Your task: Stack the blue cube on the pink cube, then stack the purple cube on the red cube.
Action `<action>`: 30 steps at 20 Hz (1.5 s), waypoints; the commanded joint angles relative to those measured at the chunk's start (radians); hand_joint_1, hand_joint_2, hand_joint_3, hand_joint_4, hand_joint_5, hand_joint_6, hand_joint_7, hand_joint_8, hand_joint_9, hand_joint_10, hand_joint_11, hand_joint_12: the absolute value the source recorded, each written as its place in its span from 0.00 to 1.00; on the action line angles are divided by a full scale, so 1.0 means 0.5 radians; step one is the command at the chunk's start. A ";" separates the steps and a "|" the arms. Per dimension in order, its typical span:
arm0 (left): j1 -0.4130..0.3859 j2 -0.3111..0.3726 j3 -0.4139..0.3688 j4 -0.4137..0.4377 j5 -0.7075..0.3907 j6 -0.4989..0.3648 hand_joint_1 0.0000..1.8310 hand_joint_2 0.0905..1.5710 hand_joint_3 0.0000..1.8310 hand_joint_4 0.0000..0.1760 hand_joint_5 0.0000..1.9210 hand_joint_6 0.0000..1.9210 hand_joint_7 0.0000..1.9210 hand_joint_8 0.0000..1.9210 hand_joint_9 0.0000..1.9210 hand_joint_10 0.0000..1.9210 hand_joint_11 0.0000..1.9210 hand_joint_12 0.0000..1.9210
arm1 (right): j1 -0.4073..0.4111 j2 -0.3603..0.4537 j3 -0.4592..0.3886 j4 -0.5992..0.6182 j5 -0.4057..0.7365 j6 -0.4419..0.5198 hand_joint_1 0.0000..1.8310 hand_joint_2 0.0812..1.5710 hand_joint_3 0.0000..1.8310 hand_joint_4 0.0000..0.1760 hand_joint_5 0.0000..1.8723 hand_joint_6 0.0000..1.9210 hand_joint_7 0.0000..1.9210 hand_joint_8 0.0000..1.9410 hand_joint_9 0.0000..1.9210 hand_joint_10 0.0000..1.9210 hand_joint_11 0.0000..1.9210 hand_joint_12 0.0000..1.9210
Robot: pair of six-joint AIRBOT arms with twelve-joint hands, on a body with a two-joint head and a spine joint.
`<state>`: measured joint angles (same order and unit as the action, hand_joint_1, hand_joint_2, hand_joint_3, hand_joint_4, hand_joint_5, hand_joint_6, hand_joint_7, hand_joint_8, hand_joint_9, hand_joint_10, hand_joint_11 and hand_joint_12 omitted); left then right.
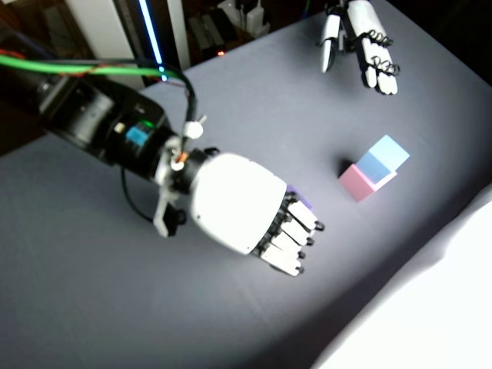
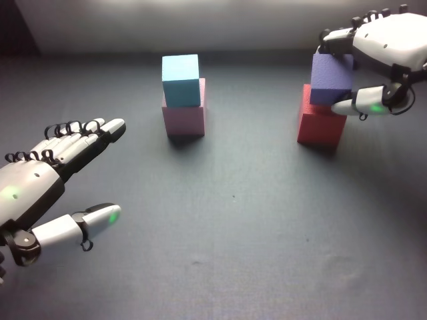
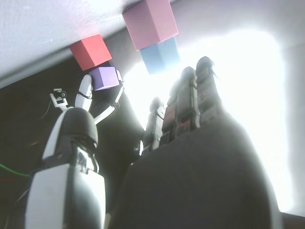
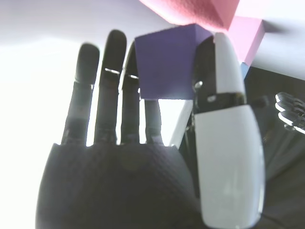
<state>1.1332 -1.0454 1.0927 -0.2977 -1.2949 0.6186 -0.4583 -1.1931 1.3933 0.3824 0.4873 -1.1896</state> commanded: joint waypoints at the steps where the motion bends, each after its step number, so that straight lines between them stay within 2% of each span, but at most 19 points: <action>1: -0.007 -0.005 0.006 0.005 -0.258 -0.019 0.29 0.82 0.00 0.81 0.00 0.00 0.00 0.00 0.00 0.00 0.00 0.00 | 0.029 0.012 0.016 -0.003 0.210 0.000 0.61 0.82 0.00 0.00 0.35 0.75 0.33 0.81 0.29 0.72 0.19 0.96; 3: -0.007 -0.005 0.006 0.005 -0.260 -0.021 0.29 0.82 0.00 0.89 0.00 0.00 0.00 0.00 0.00 0.00 0.00 0.00 | 0.028 0.011 0.028 0.018 0.196 0.000 0.59 0.85 0.00 0.00 0.30 0.80 0.31 0.85 0.16 0.65 0.07 1.00; 4: -0.007 -0.005 0.006 0.005 -0.261 -0.022 0.28 0.83 0.00 0.87 0.00 0.00 0.00 0.00 0.00 0.00 0.00 0.00 | 0.028 0.010 0.033 0.026 0.189 0.000 0.67 0.83 0.00 0.00 0.18 0.50 0.32 0.81 0.22 0.67 0.13 1.00; 5: -0.007 -0.005 0.007 0.005 -0.261 -0.022 0.29 0.83 0.00 0.81 0.00 0.00 0.00 0.00 0.00 0.00 0.00 0.00 | 0.028 0.009 0.035 0.031 0.184 0.000 0.55 0.81 0.00 0.00 0.12 0.30 0.24 0.45 0.24 0.57 0.13 0.92; 6: -0.007 -0.005 0.007 0.005 -0.262 -0.023 0.29 0.83 0.00 0.82 0.00 0.00 0.00 0.00 0.00 0.00 0.00 0.00 | 0.028 0.006 0.037 0.035 0.180 0.000 0.48 0.82 0.00 0.00 0.09 0.17 0.23 0.23 0.24 0.51 0.14 0.88; 8: -0.007 -0.005 0.007 0.005 -0.265 -0.024 0.29 0.82 0.00 0.88 0.00 0.00 0.00 0.00 0.00 0.00 0.00 0.00 | 0.028 -0.001 0.039 0.036 0.177 0.000 0.43 0.82 0.00 0.00 0.10 0.06 0.23 0.05 0.21 0.46 0.09 0.88; 12: -0.007 -0.005 0.006 0.005 -0.267 -0.025 0.29 0.83 0.00 0.87 0.00 0.00 0.00 0.00 0.00 0.00 0.00 0.00 | 0.028 -0.005 0.037 0.036 0.173 0.000 0.39 0.81 0.00 0.00 0.06 0.00 0.15 0.00 0.15 0.37 0.02 0.88; 14: -0.007 -0.005 0.004 0.003 -0.268 -0.025 0.29 0.83 0.00 0.87 0.00 0.00 0.00 0.00 0.00 0.00 0.00 0.00 | 0.028 -0.004 0.023 0.036 0.173 0.000 0.40 0.80 0.00 0.16 0.01 0.00 0.04 0.00 0.08 0.18 0.00 0.73; 16: -0.006 -0.004 0.001 0.002 -0.271 -0.025 0.30 0.83 0.00 0.90 0.00 0.00 0.00 0.00 0.00 0.00 0.00 0.00 | 0.028 -0.003 -0.003 0.036 0.190 0.000 0.39 0.77 0.00 0.38 0.00 0.00 0.00 0.00 0.01 0.16 0.00 0.76; 17: -0.006 -0.004 0.000 0.001 -0.272 -0.025 0.31 0.82 0.00 0.86 0.00 0.00 0.00 0.00 0.00 0.00 0.00 0.00 | 0.028 -0.002 -0.015 0.036 0.199 0.000 0.40 0.76 0.00 0.41 0.00 0.00 0.00 0.00 0.00 0.12 0.00 0.77; 19: -0.003 -0.004 -0.003 -0.003 -0.274 -0.026 0.30 0.82 0.00 0.75 0.00 0.00 0.00 0.00 0.00 0.00 0.00 0.00 | 0.028 0.011 -0.058 0.036 0.240 0.000 0.42 0.75 0.00 0.30 0.00 0.00 0.00 0.00 0.00 0.00 0.00 0.39; 20: -0.001 -0.003 -0.005 -0.006 -0.276 -0.026 0.30 0.82 0.00 0.79 0.00 0.00 0.00 0.00 0.00 0.00 0.00 0.00 | 0.027 0.028 -0.074 0.036 0.252 0.000 0.42 0.75 0.00 0.41 0.00 0.00 0.00 0.00 0.00 0.00 0.00 0.30; 22: 0.006 -0.002 -0.009 -0.012 -0.282 -0.026 0.30 0.82 0.00 0.82 0.00 0.00 0.00 0.00 0.00 0.00 0.00 0.00 | 0.009 0.055 -0.107 0.035 0.285 0.000 0.41 0.75 0.00 0.63 0.00 0.00 0.00 0.00 0.00 0.00 0.00 0.50; 25: 0.009 -0.001 -0.012 -0.017 -0.285 -0.026 0.31 0.82 0.00 0.82 0.00 0.00 0.00 0.00 0.00 0.00 0.00 0.00 | -0.027 0.112 -0.182 0.018 0.379 0.000 0.40 0.75 0.00 0.51 0.00 0.00 0.00 0.00 0.00 0.00 0.00 0.34; 26: 0.011 -0.001 -0.013 -0.019 -0.285 -0.026 0.31 0.82 0.00 0.73 0.00 0.00 0.00 0.00 0.00 0.00 0.00 0.00 | -0.039 0.136 -0.213 0.012 0.417 0.000 0.43 0.74 0.00 0.58 0.00 0.00 0.00 0.00 0.04 0.03 0.00 0.64; 27: 0.012 -0.001 -0.014 -0.020 -0.286 -0.026 0.30 0.82 0.00 0.72 0.00 0.00 0.00 0.00 0.00 0.00 0.00 0.00 | -0.050 0.156 -0.236 0.005 0.447 0.000 0.42 0.74 0.00 0.64 0.00 0.00 0.00 0.00 0.01 0.11 0.00 0.77; 28: 0.016 0.000 -0.016 -0.023 -0.290 -0.026 0.32 0.82 0.00 0.63 0.00 0.00 0.00 0.00 0.00 0.00 0.00 0.00 | -0.068 0.185 -0.271 -0.003 0.493 0.000 0.42 0.73 0.00 0.71 0.00 0.00 0.00 0.00 0.00 0.33 0.00 0.85; 29: 0.019 0.001 -0.019 -0.026 -0.292 -0.026 0.32 0.81 0.00 0.69 0.00 0.00 0.00 0.00 0.00 0.00 0.00 0.00 | -0.089 0.227 -0.319 -0.014 0.551 0.000 0.41 0.73 0.00 0.55 0.00 0.00 0.00 0.00 0.00 0.42 0.00 0.88; 30: 0.023 0.003 -0.022 -0.028 -0.294 -0.026 0.32 0.81 0.00 0.71 0.00 0.00 0.00 0.00 0.00 0.00 0.00 0.00 | -0.107 0.261 -0.359 -0.022 0.601 0.000 0.40 0.73 0.00 0.45 0.00 0.00 0.00 0.00 0.00 0.25 0.00 0.85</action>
<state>1.1492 -1.0454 1.0832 -0.3119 -1.3190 0.6086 -0.5270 -1.0622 1.1995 0.3813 0.6502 -1.1904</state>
